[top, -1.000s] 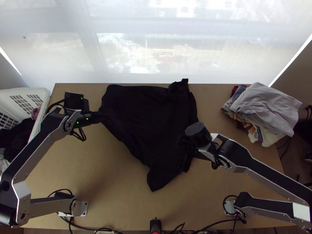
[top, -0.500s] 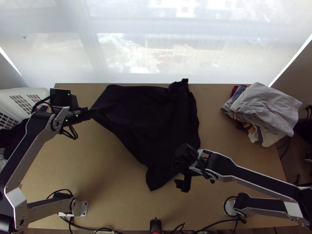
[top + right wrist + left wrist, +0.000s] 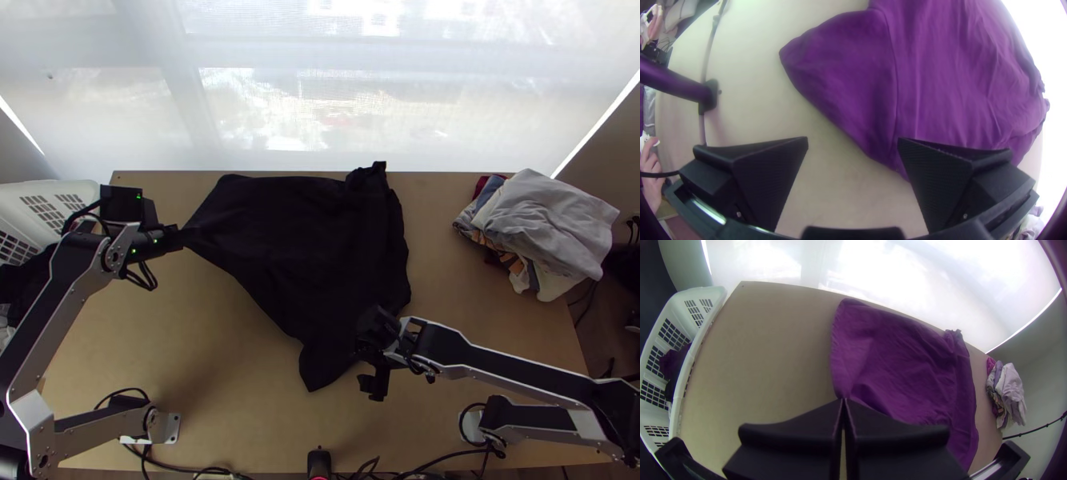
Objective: Fold the t-shirt
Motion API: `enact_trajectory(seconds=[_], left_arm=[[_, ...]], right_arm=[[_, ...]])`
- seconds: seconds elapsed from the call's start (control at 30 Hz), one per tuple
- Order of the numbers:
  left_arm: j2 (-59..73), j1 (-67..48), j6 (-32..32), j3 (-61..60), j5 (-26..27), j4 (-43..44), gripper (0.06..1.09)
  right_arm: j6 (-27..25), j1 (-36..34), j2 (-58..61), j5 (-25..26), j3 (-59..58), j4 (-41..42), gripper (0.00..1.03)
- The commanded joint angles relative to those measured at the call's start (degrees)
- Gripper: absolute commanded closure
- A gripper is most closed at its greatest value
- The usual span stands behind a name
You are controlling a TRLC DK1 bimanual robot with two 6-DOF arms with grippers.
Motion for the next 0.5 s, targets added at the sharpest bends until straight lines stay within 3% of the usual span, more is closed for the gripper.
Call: enact_trajectory(seconds=[0.0, 0.3, 0.4, 0.47], left_arm=[[-0.35, 0.05, 0.20, -0.70, 0.00, -0.66, 1.05], [-1.31, 0.92, 0.37, -1.05, 0.09, -1.45, 1.05], [-1.84, 1.36, 0.37, -1.05, 0.09, -1.80, 1.05], [-2.37, 1.36, 0.46, -1.05, 0.09, -2.15, 1.05]], right_arm=[[0.31, -1.07, 3.65, 0.14, -0.59, 6.34, 0.11], [-1.09, -2.57, 11.03, 0.32, 1.00, 11.96, 0.68], [-0.83, -2.92, 11.73, 0.32, 1.79, 11.87, 0.97], [-0.83, -3.80, 11.03, 0.32, 1.79, 11.79, 1.00]])
